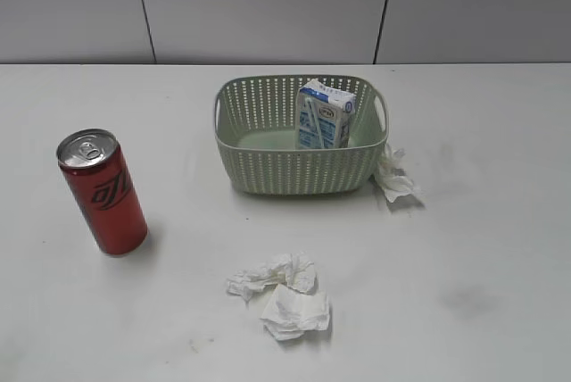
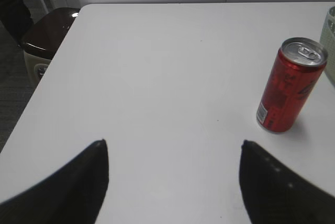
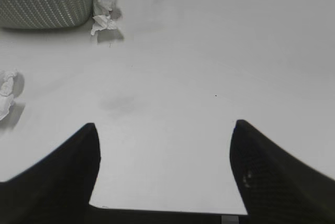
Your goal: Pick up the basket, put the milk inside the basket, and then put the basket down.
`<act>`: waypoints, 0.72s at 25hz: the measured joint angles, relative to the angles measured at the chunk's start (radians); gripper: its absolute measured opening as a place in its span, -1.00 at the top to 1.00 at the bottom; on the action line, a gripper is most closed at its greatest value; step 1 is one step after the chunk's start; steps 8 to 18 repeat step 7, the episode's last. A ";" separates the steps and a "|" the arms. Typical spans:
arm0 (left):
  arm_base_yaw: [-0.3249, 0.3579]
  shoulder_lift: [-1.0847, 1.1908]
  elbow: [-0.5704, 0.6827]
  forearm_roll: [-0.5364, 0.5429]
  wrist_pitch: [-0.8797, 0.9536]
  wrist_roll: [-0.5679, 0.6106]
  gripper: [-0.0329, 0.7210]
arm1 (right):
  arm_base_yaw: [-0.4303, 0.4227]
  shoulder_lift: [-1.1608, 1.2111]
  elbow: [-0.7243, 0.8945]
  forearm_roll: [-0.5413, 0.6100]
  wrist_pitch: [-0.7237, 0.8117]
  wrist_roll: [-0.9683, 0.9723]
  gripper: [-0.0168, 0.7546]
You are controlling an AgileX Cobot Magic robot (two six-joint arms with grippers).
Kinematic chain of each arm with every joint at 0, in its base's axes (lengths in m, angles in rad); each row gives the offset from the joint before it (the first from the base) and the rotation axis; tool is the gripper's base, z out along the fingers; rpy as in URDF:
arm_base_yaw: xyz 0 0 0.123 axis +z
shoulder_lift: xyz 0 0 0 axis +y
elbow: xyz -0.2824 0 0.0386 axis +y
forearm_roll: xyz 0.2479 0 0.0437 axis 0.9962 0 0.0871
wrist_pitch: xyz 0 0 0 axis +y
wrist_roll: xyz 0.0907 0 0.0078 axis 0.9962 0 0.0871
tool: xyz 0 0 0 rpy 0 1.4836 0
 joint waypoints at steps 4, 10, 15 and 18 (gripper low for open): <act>0.000 0.000 0.001 0.000 0.000 0.000 -0.66 | 0.000 0.000 0.000 0.000 0.000 0.000 -0.56; 0.000 0.000 0.001 0.000 0.000 0.000 -0.66 | 0.000 0.000 0.000 0.000 0.000 0.000 -0.56; 0.000 0.000 0.001 0.000 0.000 0.000 -0.66 | 0.000 0.000 0.000 0.000 0.000 0.000 -0.56; 0.000 0.000 0.001 0.000 0.000 0.000 -0.66 | 0.000 0.000 0.000 0.000 0.000 0.000 -0.56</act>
